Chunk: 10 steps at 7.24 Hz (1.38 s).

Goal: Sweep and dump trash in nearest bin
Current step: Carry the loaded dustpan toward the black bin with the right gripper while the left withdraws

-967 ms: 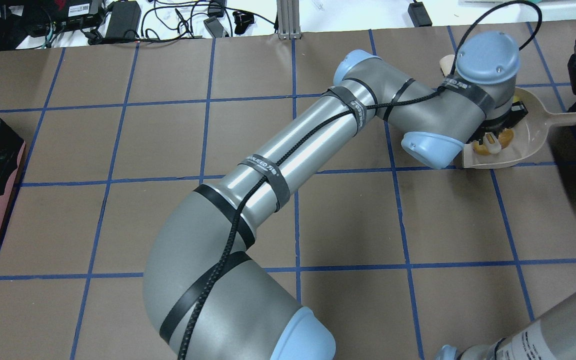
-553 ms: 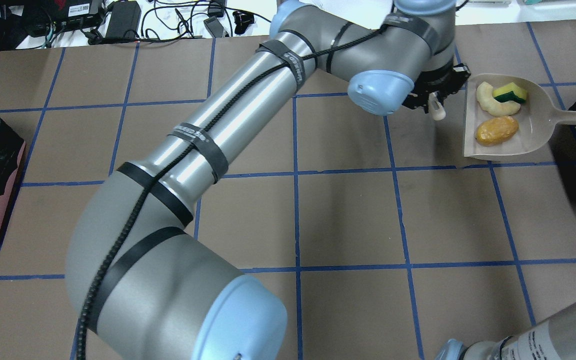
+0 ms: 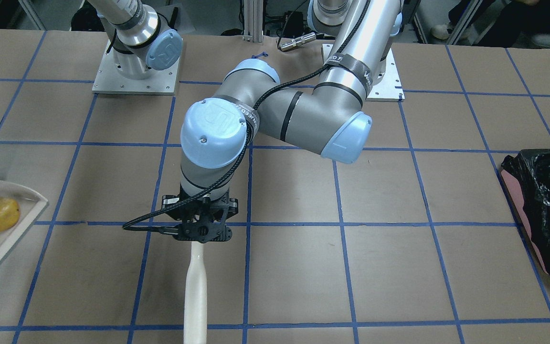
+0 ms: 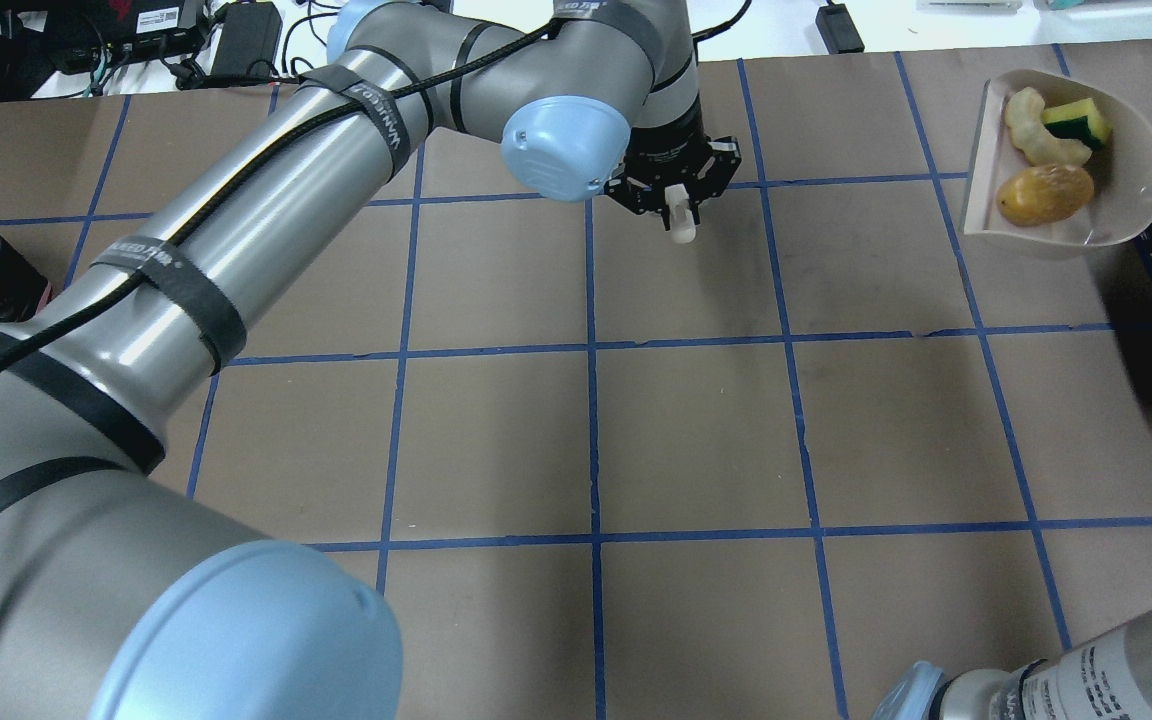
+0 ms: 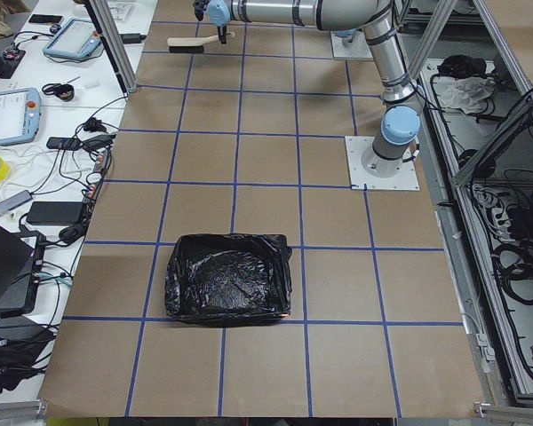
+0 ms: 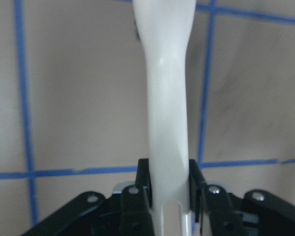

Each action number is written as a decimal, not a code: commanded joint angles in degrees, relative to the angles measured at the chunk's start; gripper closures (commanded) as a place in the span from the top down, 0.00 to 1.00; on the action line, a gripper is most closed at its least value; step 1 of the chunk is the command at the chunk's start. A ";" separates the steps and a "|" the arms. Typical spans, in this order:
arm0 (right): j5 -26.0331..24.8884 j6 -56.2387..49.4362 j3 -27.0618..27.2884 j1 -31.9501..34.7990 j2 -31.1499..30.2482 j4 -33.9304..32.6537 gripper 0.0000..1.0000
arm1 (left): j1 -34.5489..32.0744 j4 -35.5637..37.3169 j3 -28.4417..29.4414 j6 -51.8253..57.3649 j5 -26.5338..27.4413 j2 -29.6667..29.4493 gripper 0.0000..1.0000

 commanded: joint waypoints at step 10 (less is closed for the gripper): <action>-16.05 -24.27 -26.41 -18.35 11.04 5.06 0.00 | -3.43 9.79 -45.04 6.37 2.23 26.77 0.16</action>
